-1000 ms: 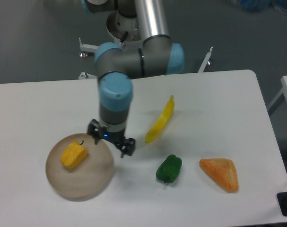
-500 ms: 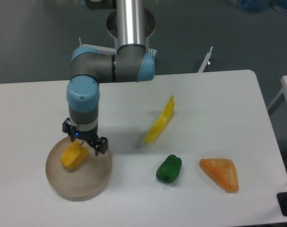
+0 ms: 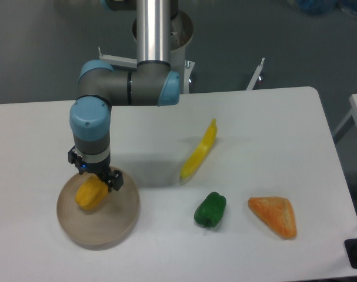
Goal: Pick up the yellow pepper from the plate
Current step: 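Lower the open gripper onto the yellow pepper on the plate, then close the gripper around the yellow pepper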
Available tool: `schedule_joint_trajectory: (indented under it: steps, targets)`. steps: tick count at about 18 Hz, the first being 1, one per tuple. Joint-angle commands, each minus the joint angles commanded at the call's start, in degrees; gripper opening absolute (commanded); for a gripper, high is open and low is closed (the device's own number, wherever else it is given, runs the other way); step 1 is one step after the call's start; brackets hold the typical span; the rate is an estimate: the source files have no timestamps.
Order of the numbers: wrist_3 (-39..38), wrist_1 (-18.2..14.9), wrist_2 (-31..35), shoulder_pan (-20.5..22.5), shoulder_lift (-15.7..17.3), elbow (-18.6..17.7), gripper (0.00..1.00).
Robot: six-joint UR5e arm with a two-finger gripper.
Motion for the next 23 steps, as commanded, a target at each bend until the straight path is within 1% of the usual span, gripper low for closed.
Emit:
schedule_joint_trajectory:
  steps: [9,10,13,15,19,21,23]
  targets:
    - [0.18,0.36,0.09,-0.44,-1.14,0.44,1.00]
    - [0.35,0.79,0.52,-0.44,-1.14,0.26,0.97]
    - [1.67,1.50,1.93,-0.44,-1.14,0.00,0.74]
    - [1.84,1.50,1.93,-0.44,-1.14,0.00,0.65]
    - [2.46,1.50,1.85,-0.35,-1.06,0.09,0.62]
    - [2.64,1.50,1.93,-0.35,-0.88,0.00,0.58]
    - [2.90,1.41,1.85,-0.35,-0.79,0.26,0.58]
